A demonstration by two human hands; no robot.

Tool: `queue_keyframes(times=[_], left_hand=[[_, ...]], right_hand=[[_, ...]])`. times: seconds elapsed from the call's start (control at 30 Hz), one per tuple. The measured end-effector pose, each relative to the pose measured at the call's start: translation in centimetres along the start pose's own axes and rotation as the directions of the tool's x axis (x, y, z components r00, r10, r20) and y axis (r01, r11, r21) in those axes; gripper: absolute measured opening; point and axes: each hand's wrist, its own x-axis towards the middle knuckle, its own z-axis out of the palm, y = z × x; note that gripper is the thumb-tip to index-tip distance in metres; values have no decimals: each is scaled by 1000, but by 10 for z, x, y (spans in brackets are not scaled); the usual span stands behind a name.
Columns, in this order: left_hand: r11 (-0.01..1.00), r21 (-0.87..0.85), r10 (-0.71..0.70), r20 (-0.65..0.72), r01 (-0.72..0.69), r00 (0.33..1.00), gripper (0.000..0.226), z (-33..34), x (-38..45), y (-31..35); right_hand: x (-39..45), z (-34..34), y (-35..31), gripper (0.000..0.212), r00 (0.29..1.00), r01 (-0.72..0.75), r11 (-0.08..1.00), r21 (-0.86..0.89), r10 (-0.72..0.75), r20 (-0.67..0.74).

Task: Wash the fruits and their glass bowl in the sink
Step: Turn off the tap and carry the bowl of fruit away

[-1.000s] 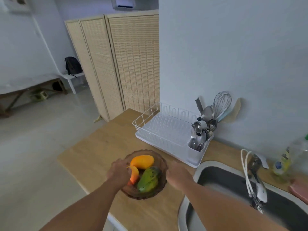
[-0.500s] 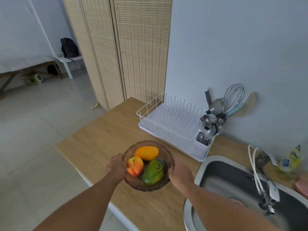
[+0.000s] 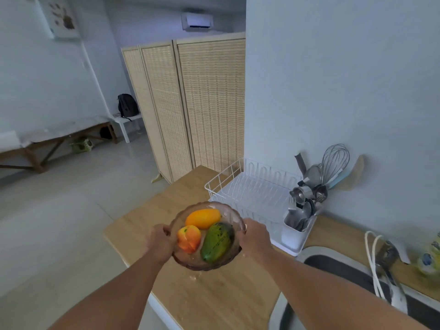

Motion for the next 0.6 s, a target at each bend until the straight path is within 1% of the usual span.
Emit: queue_keyframes(times=[0.07,0.17,0.23,0.3,0.33,0.4,0.47,0.53,0.6], left_hand=[[1000,-29,12,-10,-12,1000,3,-14,9,25],[995,-67,76,-4,-76,997,22,-19,27,64],[991,-66,117,30,-114,993,20,-14,44,90],[983,-105,157,60,-150,986,10,-3,67,114],[975,-134,185,70,-175,980,9,6,79,124],[963,-163,232,106,-213,967,13,24,103,144],[950,-174,288,151,-261,946,16,43,125,165],[940,-170,328,204,-297,922,16,61,148,185],[925,-196,369,250,-326,895,23,81,172,201]], right_hand=[[13,-19,-15,20,999,26,1000,-16,-27,-32],[43,-52,-27,12,998,13,999,-46,-16,-65],[65,-74,-33,6,998,-36,998,-47,33,-54],[90,-95,-33,8,994,-96,992,-83,90,-66],[99,-105,-33,8,990,-125,986,-112,117,-80],[121,-120,-30,7,983,-163,975,-153,146,-116],[142,-129,-23,13,969,-223,958,-178,198,-150],[160,-130,-13,19,942,-312,937,-156,283,-179],[175,-127,-1,17,910,-379,918,-121,346,-230]])
